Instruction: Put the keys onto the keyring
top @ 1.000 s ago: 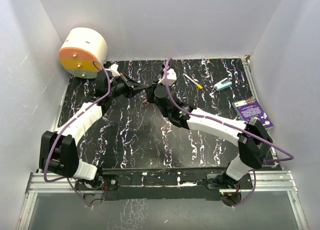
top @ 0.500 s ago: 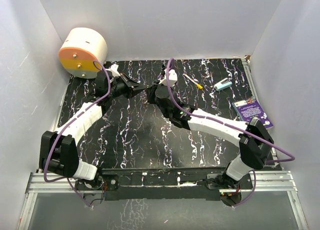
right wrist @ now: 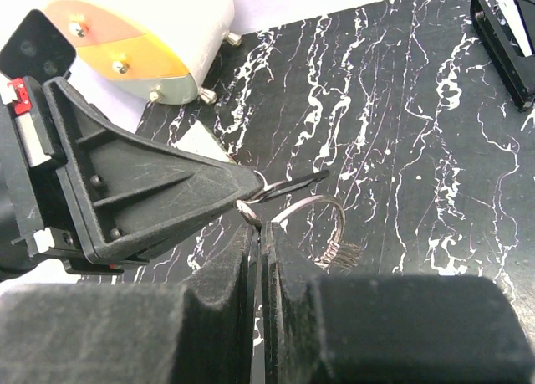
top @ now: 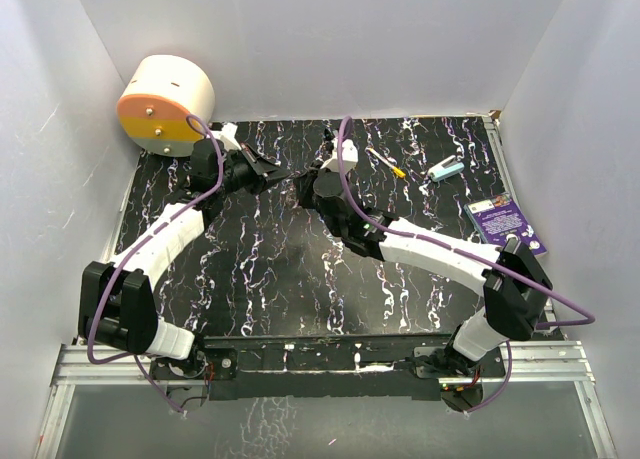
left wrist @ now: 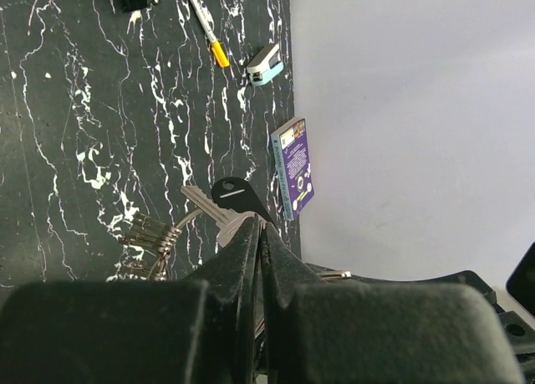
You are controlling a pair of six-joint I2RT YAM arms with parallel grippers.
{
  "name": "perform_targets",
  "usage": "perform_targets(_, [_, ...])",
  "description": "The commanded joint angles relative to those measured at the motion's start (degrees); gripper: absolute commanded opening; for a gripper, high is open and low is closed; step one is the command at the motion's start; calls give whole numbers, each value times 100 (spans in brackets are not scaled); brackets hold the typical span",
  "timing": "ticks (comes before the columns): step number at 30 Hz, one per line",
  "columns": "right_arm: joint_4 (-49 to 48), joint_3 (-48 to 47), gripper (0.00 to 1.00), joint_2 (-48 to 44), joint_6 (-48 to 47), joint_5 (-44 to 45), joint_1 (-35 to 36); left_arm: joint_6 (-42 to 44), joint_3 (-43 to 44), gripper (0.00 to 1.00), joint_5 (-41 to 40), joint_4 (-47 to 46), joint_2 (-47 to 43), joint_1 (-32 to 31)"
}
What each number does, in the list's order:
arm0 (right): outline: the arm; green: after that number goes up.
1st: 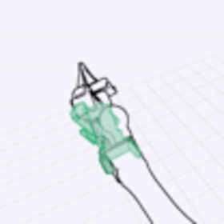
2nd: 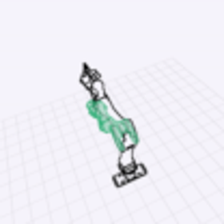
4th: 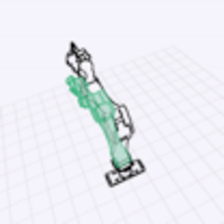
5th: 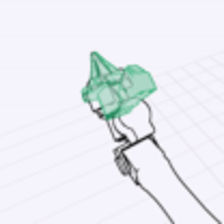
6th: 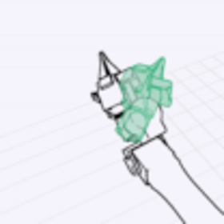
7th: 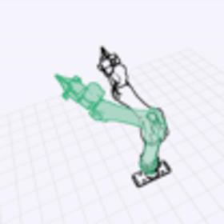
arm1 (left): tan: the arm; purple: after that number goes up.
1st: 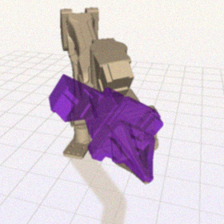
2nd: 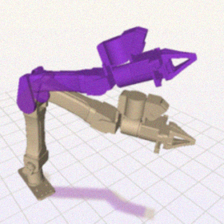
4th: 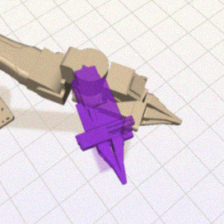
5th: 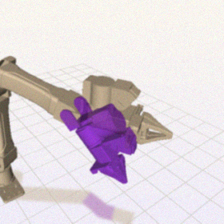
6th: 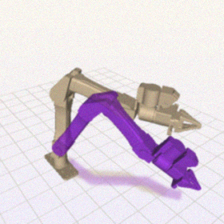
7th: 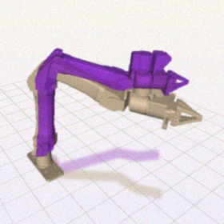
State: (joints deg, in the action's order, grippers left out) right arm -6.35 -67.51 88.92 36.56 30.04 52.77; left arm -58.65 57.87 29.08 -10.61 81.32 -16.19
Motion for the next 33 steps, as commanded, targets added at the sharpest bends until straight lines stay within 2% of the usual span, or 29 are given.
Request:
perform_targets(1, [-184,-77,8,-227,151,34,5,306,346,0,-44,-56,-266,43])
perform_targets(12, [-235,-178,8,-111,133,-20,2,-299,343,0,317,-112,-266,43])
perform_targets(33, [-375,-261,8,-34,90,30,4,-940,125,0,624,12,-270,0])
